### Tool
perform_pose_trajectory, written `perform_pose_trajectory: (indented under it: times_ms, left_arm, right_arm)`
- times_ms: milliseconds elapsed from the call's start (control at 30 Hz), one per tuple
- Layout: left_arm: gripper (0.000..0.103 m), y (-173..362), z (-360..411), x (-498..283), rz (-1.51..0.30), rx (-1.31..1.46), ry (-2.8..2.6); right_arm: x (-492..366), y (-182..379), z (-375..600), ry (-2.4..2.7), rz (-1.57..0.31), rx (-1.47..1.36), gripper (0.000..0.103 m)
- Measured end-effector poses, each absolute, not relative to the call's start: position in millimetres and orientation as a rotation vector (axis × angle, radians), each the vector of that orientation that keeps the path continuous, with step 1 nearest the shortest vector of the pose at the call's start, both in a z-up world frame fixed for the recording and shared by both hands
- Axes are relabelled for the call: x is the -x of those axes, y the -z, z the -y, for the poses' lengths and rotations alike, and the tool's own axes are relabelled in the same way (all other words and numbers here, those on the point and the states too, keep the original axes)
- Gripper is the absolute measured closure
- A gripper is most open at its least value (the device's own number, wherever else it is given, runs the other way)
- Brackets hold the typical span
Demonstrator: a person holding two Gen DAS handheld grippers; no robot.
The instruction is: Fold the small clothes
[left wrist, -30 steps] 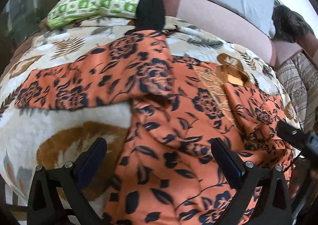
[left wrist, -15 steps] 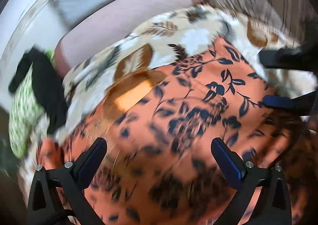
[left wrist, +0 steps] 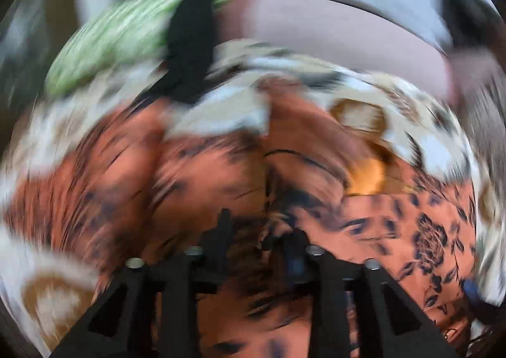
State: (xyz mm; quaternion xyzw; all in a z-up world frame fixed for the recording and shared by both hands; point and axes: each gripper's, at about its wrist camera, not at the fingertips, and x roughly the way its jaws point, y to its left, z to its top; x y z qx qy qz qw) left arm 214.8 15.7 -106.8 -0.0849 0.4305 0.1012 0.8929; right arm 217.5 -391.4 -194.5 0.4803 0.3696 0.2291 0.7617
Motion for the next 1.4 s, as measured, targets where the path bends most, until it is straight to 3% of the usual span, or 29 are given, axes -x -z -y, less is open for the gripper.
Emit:
perform_pose_trajectory:
  times_ms: [33,67,333,467,600,767,800,833,867,900,1000,1400]
  left_arm:
    - [0.044,113,-32,-209,-0.905,0.218,-0.254]
    - [0.042,122,-50,-203,-0.923,0.266,-0.279]
    - [0.045,136,-65,-212,-0.982,0.323,-0.143]
    - [0.048,135,-71,-213,-0.966,0.363,-0.099]
    - [0.041,140,-64,-220,-0.981,0.348,-0.037]
    - [0.041,145,-61,-217,-0.994,0.351,0.032]
    - [0.048,145,-62,-218,-0.995,0.357,0.035]
    - [0.077,144,-65,-216,-0.993,0.363,0.031]
    - [0.095,145,-68,-218,-1.002,0.369,0.015]
    - [0.098,146,-75,-218,-1.009,0.398,-0.004]
    - [0.098,146,-93,-212,-0.985,0.483,-0.048]
    - [0.081,130,-65,-198,-0.962,0.245,-0.033]
  right_arm:
    - [-217,194,391,-0.494,-0.808,-1.040,0.000]
    - [-217,194,389,-0.489,-0.815,-1.030,0.000]
    - [-225,181,393,-0.441,-0.913,-1.050,0.000]
    - [-222,149,412,-0.382,-0.856,-0.980,0.000]
    - [-243,130,423,-0.295,-0.881,-0.848,0.000]
    - [-247,130,404,-0.305,-0.906,-0.786,0.000]
    - [-244,132,397,-0.314,-0.913,-0.773,0.000]
    - [-242,136,390,-0.324,-0.924,-0.756,0.000]
    - [-240,139,383,-0.329,-0.939,-0.732,0.000]
    - [-238,142,374,-0.331,-0.959,-0.695,0.000]
    - [-236,149,364,-0.338,-0.991,-0.650,0.000]
    - [-269,129,399,-0.197,-0.953,-0.585,0.000]
